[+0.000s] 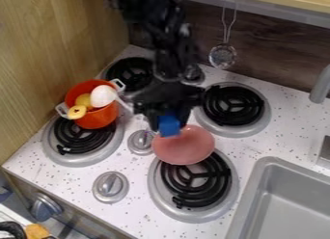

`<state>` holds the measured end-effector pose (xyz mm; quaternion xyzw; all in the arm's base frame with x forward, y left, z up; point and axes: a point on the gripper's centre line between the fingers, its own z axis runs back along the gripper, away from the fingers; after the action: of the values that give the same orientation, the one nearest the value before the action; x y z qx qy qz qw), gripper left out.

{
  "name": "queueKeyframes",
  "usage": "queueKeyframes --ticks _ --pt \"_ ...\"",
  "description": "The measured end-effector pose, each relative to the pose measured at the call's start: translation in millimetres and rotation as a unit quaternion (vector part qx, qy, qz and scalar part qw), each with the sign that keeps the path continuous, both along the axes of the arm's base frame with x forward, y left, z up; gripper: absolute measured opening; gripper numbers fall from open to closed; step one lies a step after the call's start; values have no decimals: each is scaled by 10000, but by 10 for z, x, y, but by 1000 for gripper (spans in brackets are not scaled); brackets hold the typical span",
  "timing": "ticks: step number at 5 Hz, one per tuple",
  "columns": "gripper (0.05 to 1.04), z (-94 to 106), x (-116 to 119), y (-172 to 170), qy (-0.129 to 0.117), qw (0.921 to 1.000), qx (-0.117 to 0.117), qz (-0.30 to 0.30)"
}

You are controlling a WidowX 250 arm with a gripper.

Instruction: Put the blue object in the pink bowl

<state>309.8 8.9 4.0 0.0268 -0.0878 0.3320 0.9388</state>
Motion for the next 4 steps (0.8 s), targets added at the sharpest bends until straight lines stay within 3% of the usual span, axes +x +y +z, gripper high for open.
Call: queueKeyframes --ticks 4 --pt "615 -243 -76 -234 -18 9993 -270 244"
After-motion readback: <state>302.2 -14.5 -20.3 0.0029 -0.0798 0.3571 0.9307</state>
